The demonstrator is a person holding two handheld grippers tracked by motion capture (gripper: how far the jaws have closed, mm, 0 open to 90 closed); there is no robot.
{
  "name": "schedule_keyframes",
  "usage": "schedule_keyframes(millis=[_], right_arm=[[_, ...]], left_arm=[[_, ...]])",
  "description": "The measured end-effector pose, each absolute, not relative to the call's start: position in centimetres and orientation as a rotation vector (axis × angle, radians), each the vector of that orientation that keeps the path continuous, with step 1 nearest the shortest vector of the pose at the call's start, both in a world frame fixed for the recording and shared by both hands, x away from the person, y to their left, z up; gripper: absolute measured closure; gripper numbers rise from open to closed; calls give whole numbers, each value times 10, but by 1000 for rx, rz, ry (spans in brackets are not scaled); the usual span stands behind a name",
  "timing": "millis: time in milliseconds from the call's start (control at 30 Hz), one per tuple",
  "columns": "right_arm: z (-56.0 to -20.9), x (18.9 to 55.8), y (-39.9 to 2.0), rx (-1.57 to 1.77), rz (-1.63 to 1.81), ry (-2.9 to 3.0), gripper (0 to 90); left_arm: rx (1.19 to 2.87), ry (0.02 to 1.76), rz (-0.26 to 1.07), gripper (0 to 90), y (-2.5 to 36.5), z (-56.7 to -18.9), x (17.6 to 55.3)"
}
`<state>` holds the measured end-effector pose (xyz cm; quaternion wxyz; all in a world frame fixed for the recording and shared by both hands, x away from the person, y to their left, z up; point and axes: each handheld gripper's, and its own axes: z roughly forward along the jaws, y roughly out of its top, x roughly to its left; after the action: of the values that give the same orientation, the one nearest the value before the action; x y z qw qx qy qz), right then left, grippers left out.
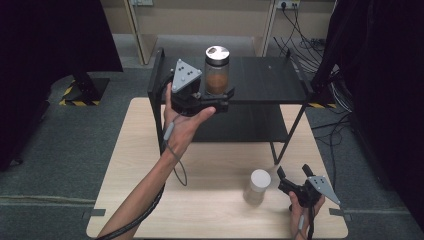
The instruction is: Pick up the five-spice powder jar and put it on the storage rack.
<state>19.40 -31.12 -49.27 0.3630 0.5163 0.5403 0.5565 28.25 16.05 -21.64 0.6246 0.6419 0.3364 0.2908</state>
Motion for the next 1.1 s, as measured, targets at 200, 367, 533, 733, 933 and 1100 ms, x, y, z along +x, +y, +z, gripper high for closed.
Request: schedule_keyframes(millis=[200, 367, 533, 733, 933, 1100], right_arm=[[-493, 194, -311, 1331, 1431, 1392, 14], [-493, 194, -311, 1332, 1431, 1391, 14], [-493, 194, -311, 1328, 1428, 1392, 14], [-493, 194, -311, 1329, 1429, 1391, 14], [-493, 194, -311, 1328, 1429, 1392, 14], [-493, 194, -312, 1329, 1430, 1392, 15]], left_arm=[[1461, 736, 650, 8, 167, -240, 269], [1458, 715, 676, 9, 170, -262, 259], [1451, 687, 676, 9, 174, -281, 253], [1447, 672, 663, 9, 177, -306, 248], [1432, 657, 679, 9, 180, -337, 244], [1433, 666, 663, 9, 182, -358, 245]])
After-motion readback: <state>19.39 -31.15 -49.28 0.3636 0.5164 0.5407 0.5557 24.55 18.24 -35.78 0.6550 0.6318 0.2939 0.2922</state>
